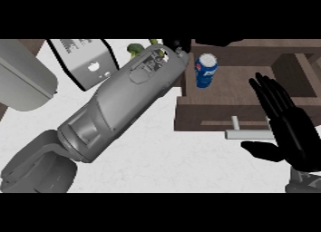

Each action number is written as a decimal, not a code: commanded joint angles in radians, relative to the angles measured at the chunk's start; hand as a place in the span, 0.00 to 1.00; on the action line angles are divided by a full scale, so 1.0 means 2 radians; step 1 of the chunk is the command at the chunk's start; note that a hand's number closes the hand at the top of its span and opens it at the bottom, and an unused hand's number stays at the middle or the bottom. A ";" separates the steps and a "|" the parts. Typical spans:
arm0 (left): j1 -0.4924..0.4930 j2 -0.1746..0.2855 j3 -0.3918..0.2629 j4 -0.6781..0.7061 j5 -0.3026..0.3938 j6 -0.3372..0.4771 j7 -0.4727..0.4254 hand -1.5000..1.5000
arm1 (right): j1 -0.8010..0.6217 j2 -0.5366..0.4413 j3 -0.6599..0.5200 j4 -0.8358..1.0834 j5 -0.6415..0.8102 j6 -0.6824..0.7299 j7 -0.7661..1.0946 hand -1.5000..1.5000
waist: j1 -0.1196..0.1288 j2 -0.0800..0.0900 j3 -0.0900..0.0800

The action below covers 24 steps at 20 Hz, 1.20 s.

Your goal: Pick up the can, place it into the drawer and close the drawer

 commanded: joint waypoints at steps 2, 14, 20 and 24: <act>0.021 0.039 -0.001 -0.053 -0.018 -0.006 0.039 0.00 | -0.028 0.024 0.000 0.095 0.033 -0.065 -0.020 0.00 | 0.007 -0.003 0.000; 0.081 0.134 0.001 -0.158 -0.047 -0.033 0.093 0.00 | -0.117 0.055 -0.031 0.332 0.089 -0.206 -0.055 0.00 | 0.016 0.001 0.000; 0.109 0.183 -0.018 -0.261 -0.061 -0.019 0.164 0.00 | -0.204 0.049 -0.062 0.439 0.114 -0.242 -0.042 0.00 | 0.029 -0.002 0.000; 0.142 0.199 -0.010 -0.290 -0.069 -0.018 0.169 0.00 | -0.246 0.048 -0.085 0.524 0.108 -0.304 -0.073 0.00 | 0.025 0.002 0.001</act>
